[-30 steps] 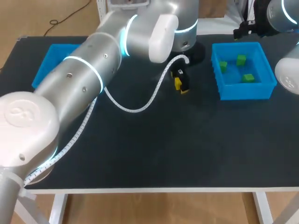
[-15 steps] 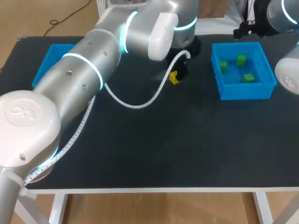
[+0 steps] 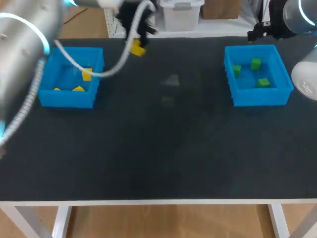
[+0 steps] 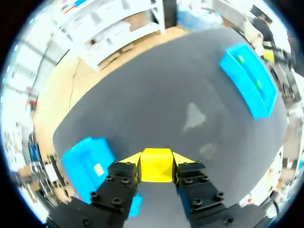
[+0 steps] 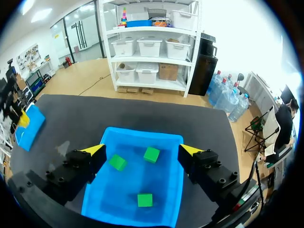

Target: Put the green cubes in the right bin and the yellow cubes in the left bin.

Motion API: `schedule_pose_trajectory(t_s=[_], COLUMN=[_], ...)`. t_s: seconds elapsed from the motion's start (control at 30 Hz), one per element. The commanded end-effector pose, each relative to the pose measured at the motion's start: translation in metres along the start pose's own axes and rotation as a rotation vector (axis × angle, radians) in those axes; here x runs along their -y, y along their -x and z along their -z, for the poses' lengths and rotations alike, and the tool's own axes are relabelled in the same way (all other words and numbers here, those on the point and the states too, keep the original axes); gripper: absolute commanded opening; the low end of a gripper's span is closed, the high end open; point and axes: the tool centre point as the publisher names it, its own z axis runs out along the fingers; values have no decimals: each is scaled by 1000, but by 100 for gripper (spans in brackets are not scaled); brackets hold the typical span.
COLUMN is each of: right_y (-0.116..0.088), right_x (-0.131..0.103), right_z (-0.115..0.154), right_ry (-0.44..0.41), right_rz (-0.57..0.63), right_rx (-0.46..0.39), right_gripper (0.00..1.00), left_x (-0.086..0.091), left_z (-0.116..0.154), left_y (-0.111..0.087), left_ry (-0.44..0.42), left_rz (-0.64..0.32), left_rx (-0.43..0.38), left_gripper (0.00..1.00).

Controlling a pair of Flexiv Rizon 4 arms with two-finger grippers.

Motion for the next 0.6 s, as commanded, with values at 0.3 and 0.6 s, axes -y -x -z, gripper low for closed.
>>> schedule_pose_trajectory(t_s=[0.3, 0.6], right_y=[-2, -2], right_x=[0, 0], right_z=[2, 2], right_ry=[-2, -2], right_rz=[0, 0], right_rx=[4, 4], right_gripper=[100, 100], left_x=[-113, -120], left_z=[9, -26], left_y=[-168, -190], left_ry=[17, 6], left_rz=[540, 609], left_rx=[224, 169], left_gripper=[0, 0])
